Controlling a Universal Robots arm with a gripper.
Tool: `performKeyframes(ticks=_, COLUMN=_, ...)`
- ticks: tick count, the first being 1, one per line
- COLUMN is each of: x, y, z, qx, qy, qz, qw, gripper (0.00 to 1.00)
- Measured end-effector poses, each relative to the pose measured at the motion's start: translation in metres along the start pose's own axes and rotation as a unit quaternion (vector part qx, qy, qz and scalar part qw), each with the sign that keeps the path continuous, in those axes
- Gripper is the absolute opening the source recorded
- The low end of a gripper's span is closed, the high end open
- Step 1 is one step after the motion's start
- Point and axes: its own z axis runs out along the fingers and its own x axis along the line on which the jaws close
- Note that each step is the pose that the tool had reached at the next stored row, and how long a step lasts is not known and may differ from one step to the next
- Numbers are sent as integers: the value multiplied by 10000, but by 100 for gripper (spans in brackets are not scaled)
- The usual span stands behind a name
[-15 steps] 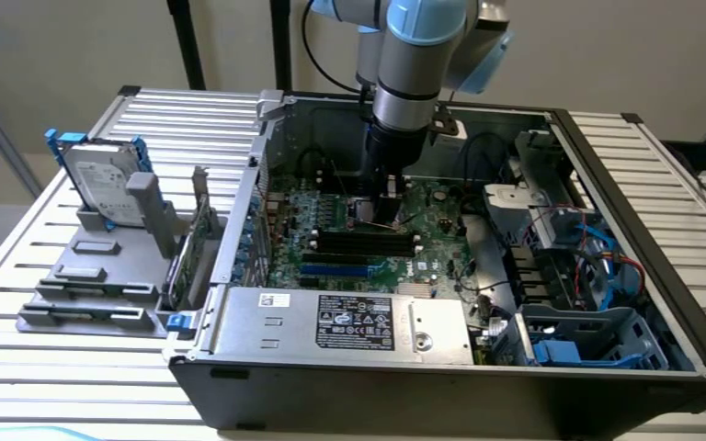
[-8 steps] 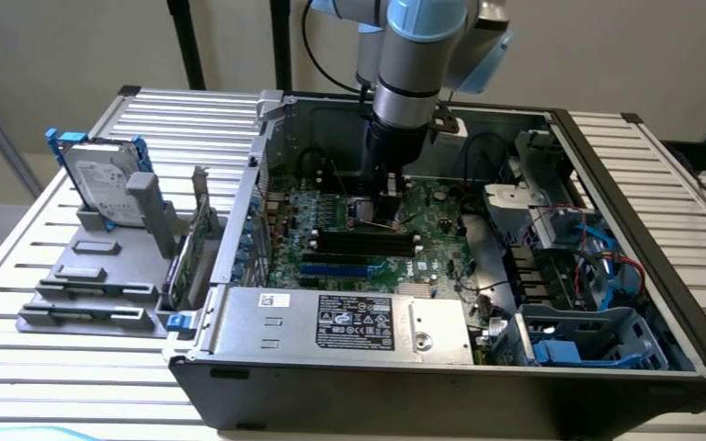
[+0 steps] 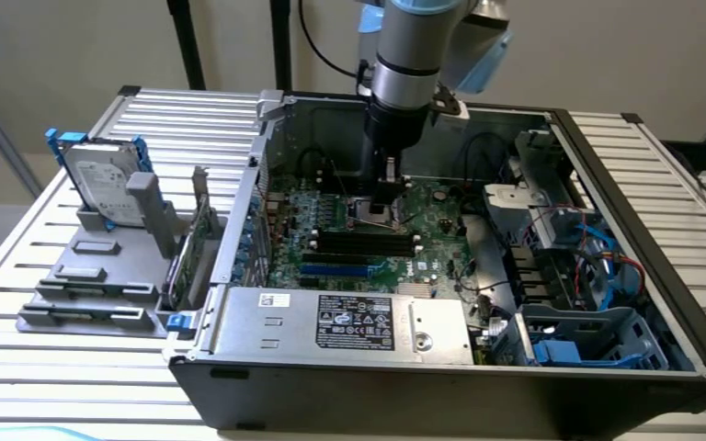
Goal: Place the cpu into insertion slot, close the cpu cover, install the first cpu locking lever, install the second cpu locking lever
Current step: 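Place the cpu into insertion slot, then close the cpu cover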
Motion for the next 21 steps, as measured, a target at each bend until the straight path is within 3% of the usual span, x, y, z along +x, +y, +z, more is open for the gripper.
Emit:
performKeyframes(ticks=2, x=-3, y=-68, z=-21, qx=0, qy=0, qz=-1, qw=10000, gripper=42)
performKeyframes(ticks=5, x=-16, y=-202, z=-33, qx=0, qy=0, qz=-1, qw=10000, gripper=36)
performKeyframes(ticks=9, x=-39, y=-383, z=-38, qx=0, qy=0, qz=0, qw=10000, gripper=13)
performKeyframes(ticks=11, x=-49, y=-471, z=-34, qx=0, qy=0, qz=0, qw=10000, gripper=11)
performKeyframes(ticks=21, x=-50, y=-490, z=-33, qx=-1, qy=0, qz=-1, qw=10000, gripper=11)
